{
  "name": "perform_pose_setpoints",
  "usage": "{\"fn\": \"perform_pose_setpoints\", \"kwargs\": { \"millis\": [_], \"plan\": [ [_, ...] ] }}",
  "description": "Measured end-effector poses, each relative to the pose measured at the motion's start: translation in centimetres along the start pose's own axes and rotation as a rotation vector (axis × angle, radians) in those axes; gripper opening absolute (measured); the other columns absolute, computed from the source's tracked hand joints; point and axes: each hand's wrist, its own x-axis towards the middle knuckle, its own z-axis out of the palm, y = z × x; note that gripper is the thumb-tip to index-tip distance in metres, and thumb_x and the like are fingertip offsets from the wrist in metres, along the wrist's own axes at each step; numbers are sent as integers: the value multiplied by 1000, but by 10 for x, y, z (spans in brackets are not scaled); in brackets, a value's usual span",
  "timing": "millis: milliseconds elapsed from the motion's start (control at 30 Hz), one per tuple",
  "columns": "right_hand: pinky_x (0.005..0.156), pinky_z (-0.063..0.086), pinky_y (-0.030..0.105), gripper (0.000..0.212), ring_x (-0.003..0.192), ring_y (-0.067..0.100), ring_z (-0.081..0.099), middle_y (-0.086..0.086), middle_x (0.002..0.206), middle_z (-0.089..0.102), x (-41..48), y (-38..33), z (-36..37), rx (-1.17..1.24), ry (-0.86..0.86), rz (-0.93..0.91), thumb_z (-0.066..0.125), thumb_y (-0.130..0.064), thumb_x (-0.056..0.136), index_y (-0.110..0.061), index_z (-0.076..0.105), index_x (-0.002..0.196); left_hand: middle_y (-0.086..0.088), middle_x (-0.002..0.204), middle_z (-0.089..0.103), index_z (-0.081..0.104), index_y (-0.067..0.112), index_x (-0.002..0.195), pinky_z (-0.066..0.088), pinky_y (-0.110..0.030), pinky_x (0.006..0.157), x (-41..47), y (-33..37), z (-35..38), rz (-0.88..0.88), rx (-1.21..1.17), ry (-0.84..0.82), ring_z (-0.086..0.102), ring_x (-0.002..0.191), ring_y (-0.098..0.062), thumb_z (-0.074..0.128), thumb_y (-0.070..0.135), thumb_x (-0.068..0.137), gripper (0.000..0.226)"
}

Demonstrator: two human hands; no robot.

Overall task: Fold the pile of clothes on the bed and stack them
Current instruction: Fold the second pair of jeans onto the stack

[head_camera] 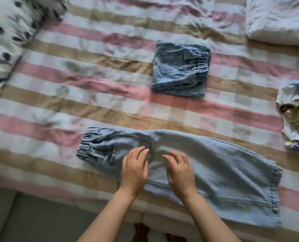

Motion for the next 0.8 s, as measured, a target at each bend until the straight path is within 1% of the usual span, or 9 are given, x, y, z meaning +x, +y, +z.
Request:
{"fn": "perform_pose_setpoints", "kwargs": {
  "millis": [67,133,233,333,400,500,600,700,800],
  "plan": [
    [74,53,37,28,94,26,59,9,98,68,24,-38,20,3,-34,-83,59,-10,69,-13,71,94,-14,111,64,66,2,106,49,-47,90,2,-41,-27,-60,34,79,62,104,-32,65,2,70,36],
    [74,53,38,31,90,31,64,11,99,68,46,-70,36,22,-58,-131,71,-2,64,-11,71,94,-16,116,62,65,3,109,44,-43,95,3,-72,-46,-140,79,166,57,107,-35,61,8,71,38],
    [77,51,40,27,91,32,63,10,102,67,80,-114,63,28,-49,-187,73,-5,69,-11,70,95,-25,124,52,56,-1,120,33,-43,98,1,-115,-65,-408,55,313,50,113,-39,68,10,75,49],
    [89,42,44,28,103,35,57,13,115,62,114,-145,88,-36,-105,-217,64,-15,81,-11,65,108,-25,121,51,46,-3,126,36,-29,93,4,-141,-70,-750,-364,321,52,103,-29,74,9,76,58],
    [97,31,41,35,117,30,47,8,128,55,136,-158,103,-133,-287,-171,51,-31,91,-17,55,123,-17,107,62,55,2,113,43,-28,83,8,-159,-70,-885,-557,249,59,94,-26,74,14,76,43],
    [97,33,40,46,120,26,45,4,127,54,162,-164,117,-218,-563,-32,45,-53,90,-23,51,125,-14,89,68,63,1,94,51,-37,79,13,-177,-72,-880,-675,136,63,82,-25,74,11,77,22],
    [92,39,40,43,110,25,54,2,111,64,180,-159,114,-59,-685,89,58,-53,83,-18,59,107,-10,78,64,62,5,85,50,-35,72,18,-185,-79,-783,-805,52,57,72,-19,72,1,75,15],
    [78,40,34,27,96,27,59,4,93,66,190,-153,105,82,-464,51,61,-41,85,-16,63,92,-4,76,63,61,13,79,51,-30,67,23,-188,-82,-655,-833,85,56,70,-16,73,3,75,17],
    [79,38,36,16,97,29,57,8,99,67,194,-153,109,36,-290,-13,58,-29,89,-15,63,94,-16,99,57,62,4,92,42,-31,83,31,-193,-66,-727,-564,160,54,93,-27,72,10,78,18]
  ]
}}
